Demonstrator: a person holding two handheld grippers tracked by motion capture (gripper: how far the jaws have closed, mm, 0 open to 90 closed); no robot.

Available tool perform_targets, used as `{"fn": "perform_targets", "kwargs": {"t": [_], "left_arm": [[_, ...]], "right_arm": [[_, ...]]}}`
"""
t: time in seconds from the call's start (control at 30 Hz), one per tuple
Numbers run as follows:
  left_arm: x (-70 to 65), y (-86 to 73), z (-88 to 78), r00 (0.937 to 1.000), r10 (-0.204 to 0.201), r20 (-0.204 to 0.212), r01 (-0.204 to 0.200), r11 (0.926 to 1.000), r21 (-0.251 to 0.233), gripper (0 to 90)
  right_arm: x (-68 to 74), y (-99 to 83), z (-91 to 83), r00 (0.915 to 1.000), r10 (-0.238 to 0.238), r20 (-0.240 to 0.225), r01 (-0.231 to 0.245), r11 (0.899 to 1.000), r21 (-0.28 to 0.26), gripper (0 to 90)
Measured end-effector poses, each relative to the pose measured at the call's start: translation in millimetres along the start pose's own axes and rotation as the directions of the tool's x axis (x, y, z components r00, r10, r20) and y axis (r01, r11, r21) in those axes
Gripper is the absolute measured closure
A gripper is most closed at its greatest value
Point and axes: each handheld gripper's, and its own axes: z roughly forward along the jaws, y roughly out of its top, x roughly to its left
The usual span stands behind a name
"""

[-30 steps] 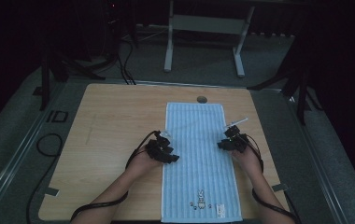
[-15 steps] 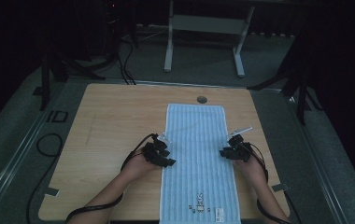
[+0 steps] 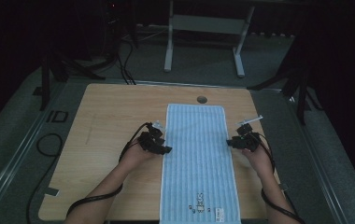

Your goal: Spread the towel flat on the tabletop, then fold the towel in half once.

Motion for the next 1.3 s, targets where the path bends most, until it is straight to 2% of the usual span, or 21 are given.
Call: {"fn": "perform_targets", "kwargs": {"t": [0.27,0.33,0.53,0.6,0.67,0.83,0.9,0.93,1.0,1.1,1.17,1.23,1.3], "left_arm": [[18.3,13.6,4.7,0.9983,-0.042,-0.041,0.041,0.999,-0.016,45.0],[25.9,19.8,13.1,0.9955,-0.067,-0.067,0.067,0.9978,-0.006,43.1],[32.9,28.4,29.2,0.9911,-0.08,-0.107,0.083,0.9964,0.019,41.0],[34.9,30.2,32.9,0.989,-0.097,-0.112,0.099,0.995,0.015,40.9],[35.5,31.6,36.9,0.9866,-0.098,-0.131,0.102,0.9945,0.024,40.9],[37.1,34.8,41.8,0.9798,-0.088,-0.18,0.094,0.9951,0.029,43.5],[35.0,35.4,43.3,0.9787,-0.053,-0.198,0.061,0.9975,0.036,45.9],[33.9,35.1,43.5,0.9798,-0.048,-0.194,0.055,0.9981,0.029,47.0],[31.6,34.8,44.4,0.9822,-0.039,-0.184,0.043,0.9989,0.017,55.7],[28.8,36.7,45.4,0.9866,-0.038,-0.159,0.042,0.999,0.018,69.3],[28.3,38.1,46.5,0.9913,-0.044,-0.124,0.047,0.9987,0.022,81.2],[28.4,39.8,45.8,0.9922,-0.044,-0.117,0.048,0.9983,0.032,85.7],[30.2,40.4,40.4,0.993,-0.057,-0.104,0.059,0.998,0.019,86.8]], "right_arm": [[-13.8,17.5,13.4,0.9995,0.026,0.017,-0.027,0.999,0.038,59.0],[-16.7,25.8,22.0,0.9993,0.03,0.024,-0.032,0.998,0.06,57.0],[-19.9,34.8,39.1,0.9991,0.035,0.026,-0.037,0.994,0.106,56.2],[-22.2,37.7,43.0,0.9986,0.042,0.032,-0.045,0.992,0.115,55.6],[-23.7,40.7,45.9,0.9983,0.048,0.032,-0.052,0.991,0.123,56.2],[-21.2,45.8,54.5,0.9986,0.031,0.044,-0.038,0.987,0.154,58.8],[-20.5,46.7,55.0,0.9985,0.026,0.048,-0.033,0.988,0.153,61.8],[-19.4,46.7,55.3,0.9983,0.025,0.054,-0.033,0.988,0.15,63.2],[-17.1,46.4,55.6,0.9985,0.018,0.052,-0.025,0.99,0.14,71.0],[-14.5,47.1,55.9,0.999,0.008,0.044,-0.015,0.99,0.142,81.7],[-13.5,47.3,56.3,0.9992,0.009,0.038,-0.014,0.99,0.14,86.3],[-12.5,47.4,56.3,0.9992,0.005,0.039,-0.011,0.99,0.141,87.6],[-12.2,47.0,53.5,0.9993,-0.001,0.038,-0.004,0.991,0.136,87.8]]}}
